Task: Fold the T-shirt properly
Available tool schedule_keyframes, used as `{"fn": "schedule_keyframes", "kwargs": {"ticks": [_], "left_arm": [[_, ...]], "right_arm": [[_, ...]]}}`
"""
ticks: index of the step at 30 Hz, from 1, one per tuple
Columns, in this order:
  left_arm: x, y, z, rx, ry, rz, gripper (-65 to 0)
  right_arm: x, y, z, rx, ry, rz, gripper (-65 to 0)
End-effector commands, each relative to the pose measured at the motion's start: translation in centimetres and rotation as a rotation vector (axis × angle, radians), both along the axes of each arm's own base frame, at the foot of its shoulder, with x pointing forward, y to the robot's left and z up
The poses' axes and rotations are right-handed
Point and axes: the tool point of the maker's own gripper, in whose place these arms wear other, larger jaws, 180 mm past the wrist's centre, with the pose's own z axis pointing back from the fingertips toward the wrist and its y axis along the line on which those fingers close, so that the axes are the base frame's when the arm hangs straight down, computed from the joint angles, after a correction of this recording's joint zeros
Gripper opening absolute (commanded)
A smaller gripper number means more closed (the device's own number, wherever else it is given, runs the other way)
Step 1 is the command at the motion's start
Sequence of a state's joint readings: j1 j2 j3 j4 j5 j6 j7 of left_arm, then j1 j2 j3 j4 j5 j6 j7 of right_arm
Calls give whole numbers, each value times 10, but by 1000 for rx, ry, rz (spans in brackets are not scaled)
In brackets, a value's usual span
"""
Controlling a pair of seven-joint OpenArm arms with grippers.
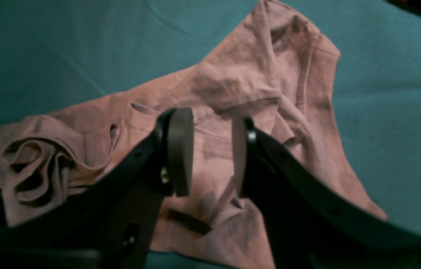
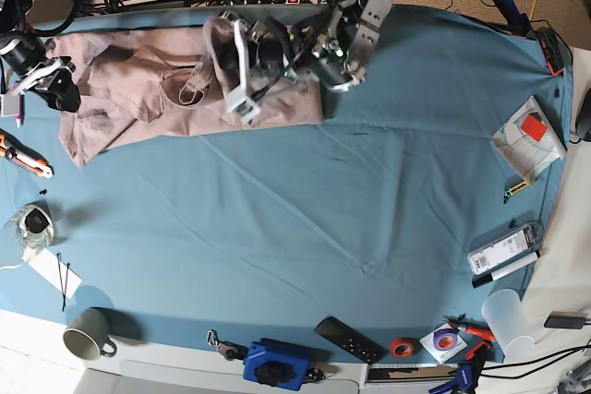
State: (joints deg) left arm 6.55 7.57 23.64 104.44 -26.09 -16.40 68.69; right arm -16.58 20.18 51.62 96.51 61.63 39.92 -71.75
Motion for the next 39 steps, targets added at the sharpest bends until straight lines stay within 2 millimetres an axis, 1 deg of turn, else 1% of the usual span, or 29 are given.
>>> {"fn": "schedule_keyframes", "kwargs": {"ticks": [1,2,4,9,14,17,21,24,26,28,31,35,39], "left_arm": [[11,-7,27,-56,-68,15,-650],[16,-4,34,-55,-108,32,-650],[22,1,40,-36,-152,57,-650],[23,9,31,19,-137,92,-650],[20,9,30,23,-129,88,-650],[20,9,30,23,-129,88,-650],[18,9,28,24,-123,88,-650],[14,9,25,24,-107,87,-650],[10,9,23,25,-94,87,-650],[8,9,22,25,-87,86,-650],[7,9,21,25,-85,86,-650],[7,9,21,25,-85,86,-650],[7,9,21,24,-86,87,-650]], "right_arm": [[7,-9,22,-32,-66,-6,-467],[7,-13,25,-36,-77,-19,-467],[5,-24,33,-49,-102,-52,-467],[2,-47,55,-114,-126,-86,-467],[3,-60,66,-185,-91,-69,-467],[2,-62,66,-202,-68,-61,-465],[-2,-70,60,-240,-17,-77,-463],[0,-73,63,-242,-45,-93,-463],[2,-83,63,-252,-71,-132,-463],[3,-99,55,-245,-65,-183,-463],[3,-120,34,-139,-16,-236,-463],[8,-133,11,39,60,-246,-463],[13,-139,-7,130,161,-225,-463]]}}
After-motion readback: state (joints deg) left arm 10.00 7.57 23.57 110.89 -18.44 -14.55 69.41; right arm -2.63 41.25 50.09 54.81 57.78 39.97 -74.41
